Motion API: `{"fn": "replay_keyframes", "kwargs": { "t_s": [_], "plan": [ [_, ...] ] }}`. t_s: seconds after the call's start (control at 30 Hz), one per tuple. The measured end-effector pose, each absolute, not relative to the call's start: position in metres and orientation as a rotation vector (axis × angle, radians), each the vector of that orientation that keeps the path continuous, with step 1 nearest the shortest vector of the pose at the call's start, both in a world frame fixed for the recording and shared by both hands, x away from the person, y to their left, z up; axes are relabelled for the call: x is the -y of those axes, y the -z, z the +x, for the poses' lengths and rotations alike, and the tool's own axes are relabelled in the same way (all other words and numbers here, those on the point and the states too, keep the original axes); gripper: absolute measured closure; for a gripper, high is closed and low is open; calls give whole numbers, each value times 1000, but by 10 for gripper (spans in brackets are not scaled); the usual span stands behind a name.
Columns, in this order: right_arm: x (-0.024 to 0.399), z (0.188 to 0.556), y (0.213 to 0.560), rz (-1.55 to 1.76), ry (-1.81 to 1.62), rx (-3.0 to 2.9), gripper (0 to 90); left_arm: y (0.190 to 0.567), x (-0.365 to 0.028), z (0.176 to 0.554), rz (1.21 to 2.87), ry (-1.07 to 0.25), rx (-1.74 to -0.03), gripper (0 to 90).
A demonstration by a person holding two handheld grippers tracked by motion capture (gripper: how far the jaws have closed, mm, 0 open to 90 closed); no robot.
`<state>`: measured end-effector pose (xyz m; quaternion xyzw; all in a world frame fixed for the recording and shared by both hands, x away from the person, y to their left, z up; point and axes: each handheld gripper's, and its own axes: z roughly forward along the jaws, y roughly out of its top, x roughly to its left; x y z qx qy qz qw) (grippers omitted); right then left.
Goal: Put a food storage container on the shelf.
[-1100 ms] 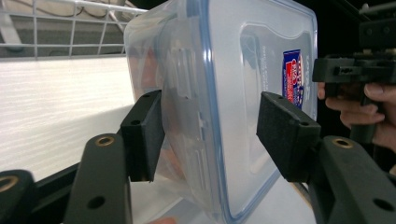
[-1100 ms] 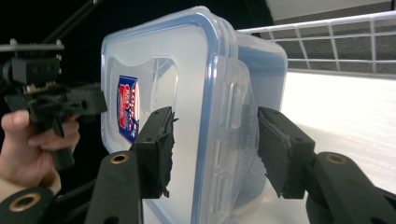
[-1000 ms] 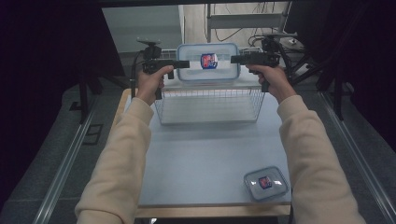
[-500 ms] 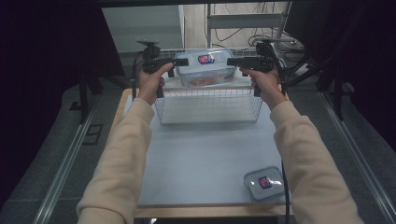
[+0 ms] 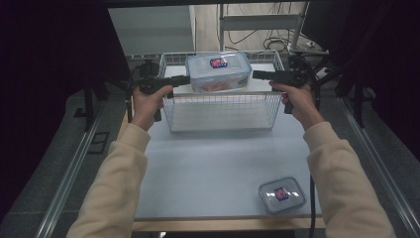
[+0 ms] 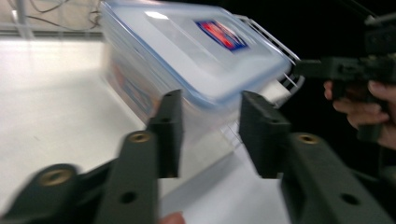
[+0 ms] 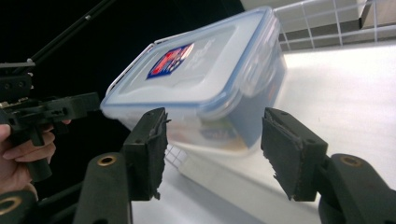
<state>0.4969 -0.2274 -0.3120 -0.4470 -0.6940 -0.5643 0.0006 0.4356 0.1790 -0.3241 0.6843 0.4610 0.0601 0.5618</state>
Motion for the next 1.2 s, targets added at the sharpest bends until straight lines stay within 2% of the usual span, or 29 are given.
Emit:
{"fn": "replay_keyframes", "kwargs": {
  "t_s": [0.17,0.33,0.8,1.2],
  "plan": [
    [236,488,321,-1391,1770,2171,407,341,-167,431,1684,-96,-1055,834],
    [241,480,330,-1377,1756,2170,409,356,-154,437,1721,-61,-1058,884],
    [248,473,350,-1360,1757,2164,410,364,-160,471,1675,-63,-1157,899],
    [249,470,357,-1333,1735,2160,404,361,-153,471,1672,-64,-1167,896]
  ]
}}
